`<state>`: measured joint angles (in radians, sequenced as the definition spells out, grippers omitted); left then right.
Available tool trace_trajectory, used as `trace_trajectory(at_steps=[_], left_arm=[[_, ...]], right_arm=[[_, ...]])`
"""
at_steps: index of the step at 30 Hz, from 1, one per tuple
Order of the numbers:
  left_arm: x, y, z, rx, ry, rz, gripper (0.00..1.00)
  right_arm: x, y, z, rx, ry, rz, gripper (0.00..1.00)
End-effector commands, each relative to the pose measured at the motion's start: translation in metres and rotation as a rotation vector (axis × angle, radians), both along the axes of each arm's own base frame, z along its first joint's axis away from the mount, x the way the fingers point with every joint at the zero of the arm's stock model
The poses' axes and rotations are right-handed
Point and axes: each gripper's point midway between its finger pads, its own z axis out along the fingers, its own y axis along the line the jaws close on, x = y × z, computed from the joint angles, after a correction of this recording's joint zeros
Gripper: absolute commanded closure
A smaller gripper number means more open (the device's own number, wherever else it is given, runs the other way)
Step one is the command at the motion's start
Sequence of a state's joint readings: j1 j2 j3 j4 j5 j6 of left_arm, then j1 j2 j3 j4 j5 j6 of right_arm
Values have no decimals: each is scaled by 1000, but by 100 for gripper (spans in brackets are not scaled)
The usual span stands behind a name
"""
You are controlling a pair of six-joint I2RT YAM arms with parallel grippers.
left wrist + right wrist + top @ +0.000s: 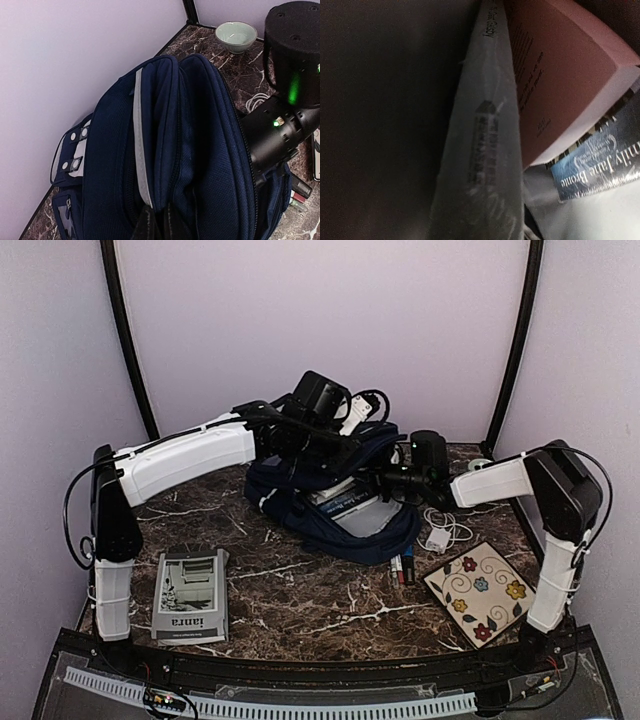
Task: Pack the student bag
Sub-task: Place the book in the largest pocket of the bag, then move the book to the center of the board.
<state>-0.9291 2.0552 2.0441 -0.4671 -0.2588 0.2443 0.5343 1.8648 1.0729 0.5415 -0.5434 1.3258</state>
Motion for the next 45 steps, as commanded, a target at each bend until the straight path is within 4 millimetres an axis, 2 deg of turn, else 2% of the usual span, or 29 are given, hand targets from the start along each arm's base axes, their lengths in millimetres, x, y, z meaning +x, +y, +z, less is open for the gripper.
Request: trace_trajectory(at_steps=[1, 4, 6, 10, 11, 13, 14, 15, 16, 18, 19, 20, 22, 23, 25, 26, 28, 30, 32, 35, 37, 42, 45], left_arm=[[-27, 1, 126, -295, -148, -66, 100], [-24, 4, 124, -317, -126, -57, 100], [-24, 4, 123, -334, -115, -60, 100], [-20, 9, 117, -329, -91, -40, 100], [-14, 15, 111, -317, -83, -12, 100], [-6, 28, 98, -305, -43, 36, 100], [-2, 34, 92, -308, -17, 56, 100], [0, 39, 83, -306, 17, 72, 99], [0, 42, 74, -301, 47, 82, 92], [-4, 46, 57, -283, 96, 89, 55], [-7, 49, 49, -272, 121, 93, 41], [-9, 53, 42, -259, 144, 105, 32], [-16, 67, 28, -235, 193, 142, 25], [-20, 79, 18, -217, 224, 174, 23], [-31, 116, -6, -194, 299, 287, 20], [-32, 144, -25, -168, 339, 376, 20], [-43, 198, -62, -136, 434, 533, 19], [-64, 245, -92, -148, 530, 663, 19], [-91, 281, -111, -144, 548, 761, 20], [-127, 341, -133, -104, 527, 958, 20], [-152, 362, -151, -89, 571, 1038, 20], [-193, 385, -173, -133, 657, 1151, 18], [-195, 381, -171, -222, 682, 1150, 14]], right_arm=[[39, 18, 53, 153, -144, -114, 100], [46, 27, 41, 149, -124, -147, 99], [52, 30, 28, 118, -102, -172, 92], [47, 28, 11, 74, -74, -149, 59], [42, 23, 9, 57, -77, -150, 54], [27, 6, -4, -3, -73, -168, 36], [19, -1, 1, -28, -92, -171, 30], [10, -8, -5, -82, -96, -164, 24], [0, -13, -6, -130, -110, -150, 19], [-21, -27, -12, -246, -127, -125, 13], [-32, -34, -12, -294, -140, -116, 11], [-42, -41, -16, -347, -144, -103, 10], [-64, -59, -12, -436, -167, -91, 9], [-74, -68, -14, -482, -174, -86, 9], [-96, -89, -20, -577, -171, -74, 8], [-106, -99, -20, -606, -176, -72, 8], [-126, -121, -32, -697, -139, -62, 8], [-138, -137, -38, -772, -123, -61, 9], [-145, -144, -35, -841, -143, -65, 11], [-148, -130, -23, -854, -193, -29, 11], [-148, -110, -19, -819, -218, 16, 12], [-154, -50, -24, -797, -266, 181, 12], [-162, -23, -29, -813, -294, 256, 12]])
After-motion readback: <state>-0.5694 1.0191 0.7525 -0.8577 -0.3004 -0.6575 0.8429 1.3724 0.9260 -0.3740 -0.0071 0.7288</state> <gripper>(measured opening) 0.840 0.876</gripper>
